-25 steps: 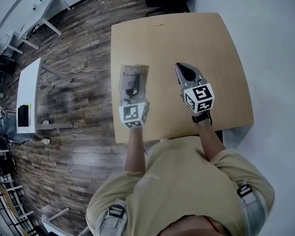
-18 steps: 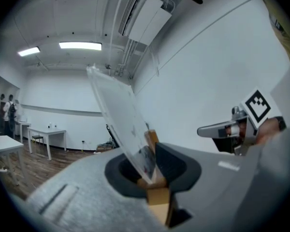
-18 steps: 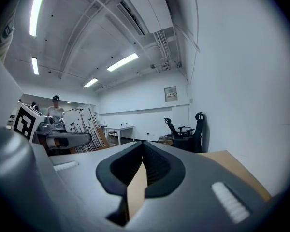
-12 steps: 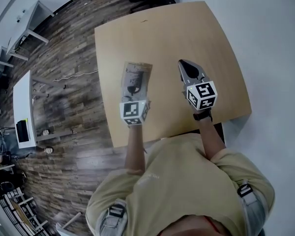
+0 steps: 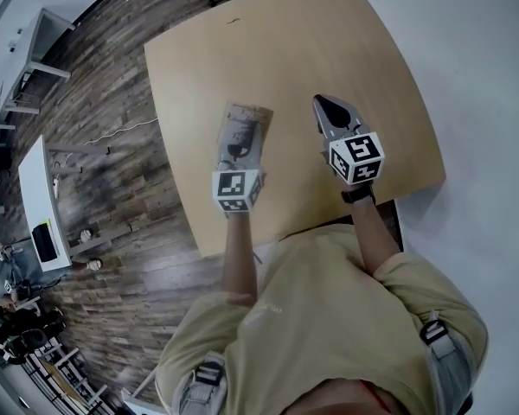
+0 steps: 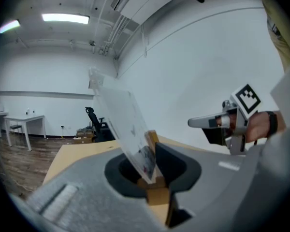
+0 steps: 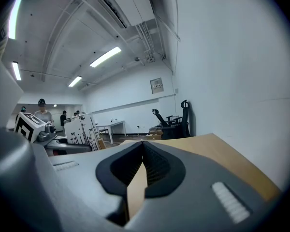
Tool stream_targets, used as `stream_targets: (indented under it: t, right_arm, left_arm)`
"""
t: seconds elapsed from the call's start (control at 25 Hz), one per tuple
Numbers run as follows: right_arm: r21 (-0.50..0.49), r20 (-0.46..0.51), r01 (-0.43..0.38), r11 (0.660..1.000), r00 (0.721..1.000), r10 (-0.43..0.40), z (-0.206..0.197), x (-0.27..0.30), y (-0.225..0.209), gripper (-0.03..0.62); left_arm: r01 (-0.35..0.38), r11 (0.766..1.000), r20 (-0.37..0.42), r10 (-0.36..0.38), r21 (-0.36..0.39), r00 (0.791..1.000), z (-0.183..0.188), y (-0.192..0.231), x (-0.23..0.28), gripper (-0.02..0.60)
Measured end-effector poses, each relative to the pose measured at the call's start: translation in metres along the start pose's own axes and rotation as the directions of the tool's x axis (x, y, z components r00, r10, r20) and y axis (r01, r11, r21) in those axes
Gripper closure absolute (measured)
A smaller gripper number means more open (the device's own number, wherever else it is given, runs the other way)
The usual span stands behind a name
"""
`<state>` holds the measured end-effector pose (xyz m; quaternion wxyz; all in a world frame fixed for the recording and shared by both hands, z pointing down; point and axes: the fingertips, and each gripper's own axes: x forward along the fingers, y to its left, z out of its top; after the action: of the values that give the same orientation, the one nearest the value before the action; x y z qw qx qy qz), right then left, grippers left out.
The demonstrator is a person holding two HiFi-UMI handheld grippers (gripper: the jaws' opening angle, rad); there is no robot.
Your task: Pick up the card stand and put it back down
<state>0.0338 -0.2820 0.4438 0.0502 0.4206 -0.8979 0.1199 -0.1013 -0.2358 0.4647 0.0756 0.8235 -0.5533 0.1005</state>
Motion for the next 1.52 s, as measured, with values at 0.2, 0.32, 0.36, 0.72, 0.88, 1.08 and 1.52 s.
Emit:
stream_targets:
  t: [0.2,0.32,0.36,0.72,0.88,1.08,1.52]
  right_arm:
    - [0.047,-0.029,0.032,0.998,0.999,-0.031,-0.024,0.007,-0.018,0.589]
    - [0.079,-0.058,0.064,0.995,0.996,-0.06,-0.047,0.007,-0.025,0.589]
    - [0.087,-0.071,0.075,0.993,0.995,-0.069,-0.055,0.008,-0.026,0.589]
    - [0.104,-0.139,0.124,0.987,0.984,-0.109,-0.129,-0.04,-0.022,0.589]
    - [0.083,-0.172,0.125,0.989,0.979,-0.109,-0.158,-0.05,-0.018,0.589]
    - [0.091,-0.215,0.131,0.987,0.971,-0.109,-0.2,-0.073,-0.006,0.589]
    - [0.084,-0.233,0.131,0.988,0.967,-0.108,-0.218,-0.08,-0.004,0.589]
  left_arm:
    - [0.058,0.998,-0.058,-0.057,0.021,0.997,-0.027,-0.002,0.018,0.525]
    - [0.118,0.992,-0.075,-0.115,0.04,0.991,-0.041,-0.003,0.024,0.525]
    - [0.137,0.99,-0.081,-0.133,0.043,0.988,-0.046,-0.001,0.025,0.525]
    - [0.376,0.913,-0.122,-0.36,0.159,0.925,-0.1,-0.046,0.026,0.525]
    - [0.484,0.855,-0.162,-0.459,0.187,0.874,-0.135,-0.063,0.037,0.525]
    - [0.586,0.76,-0.268,-0.524,0.282,0.809,-0.191,-0.093,0.034,0.525]
    - [0.707,0.635,-0.348,-0.615,0.313,0.707,-0.249,-0.129,0.023,0.525]
